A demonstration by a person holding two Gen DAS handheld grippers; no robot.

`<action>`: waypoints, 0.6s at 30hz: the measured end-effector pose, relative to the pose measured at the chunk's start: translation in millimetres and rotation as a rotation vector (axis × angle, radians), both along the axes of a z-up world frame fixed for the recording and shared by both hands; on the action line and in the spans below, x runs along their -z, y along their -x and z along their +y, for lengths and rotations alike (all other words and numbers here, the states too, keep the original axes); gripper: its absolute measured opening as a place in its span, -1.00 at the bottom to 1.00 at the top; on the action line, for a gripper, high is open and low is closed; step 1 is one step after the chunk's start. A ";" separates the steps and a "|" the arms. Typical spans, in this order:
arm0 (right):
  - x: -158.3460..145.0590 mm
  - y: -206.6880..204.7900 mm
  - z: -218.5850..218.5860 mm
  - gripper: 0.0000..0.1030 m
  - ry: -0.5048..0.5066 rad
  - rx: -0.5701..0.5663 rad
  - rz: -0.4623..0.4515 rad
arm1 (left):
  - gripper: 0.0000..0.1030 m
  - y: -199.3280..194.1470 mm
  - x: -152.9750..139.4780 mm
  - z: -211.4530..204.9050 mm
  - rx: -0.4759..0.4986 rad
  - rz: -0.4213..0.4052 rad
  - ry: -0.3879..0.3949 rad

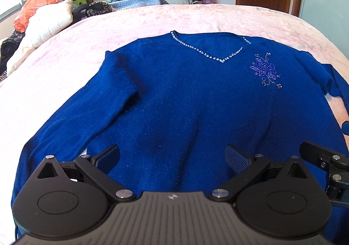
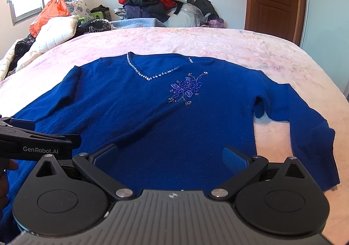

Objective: Fold small clothes

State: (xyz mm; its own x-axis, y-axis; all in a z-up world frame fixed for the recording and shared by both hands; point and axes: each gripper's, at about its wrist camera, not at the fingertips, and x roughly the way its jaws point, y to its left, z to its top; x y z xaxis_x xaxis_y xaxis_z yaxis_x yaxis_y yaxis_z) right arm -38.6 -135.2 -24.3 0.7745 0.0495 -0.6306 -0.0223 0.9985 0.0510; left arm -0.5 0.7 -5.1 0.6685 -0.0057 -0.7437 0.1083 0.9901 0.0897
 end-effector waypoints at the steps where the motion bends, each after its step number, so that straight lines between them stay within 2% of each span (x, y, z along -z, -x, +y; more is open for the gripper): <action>1: 0.0 0.0 0.0 0.99 0.001 0.000 0.000 | 1.00 0.1 0.2 -0.6 0.000 -0.001 -0.004; 18: 2.0 0.3 0.2 0.99 0.001 -0.002 0.002 | 1.00 -1.9 3.8 1.0 -0.001 0.016 0.002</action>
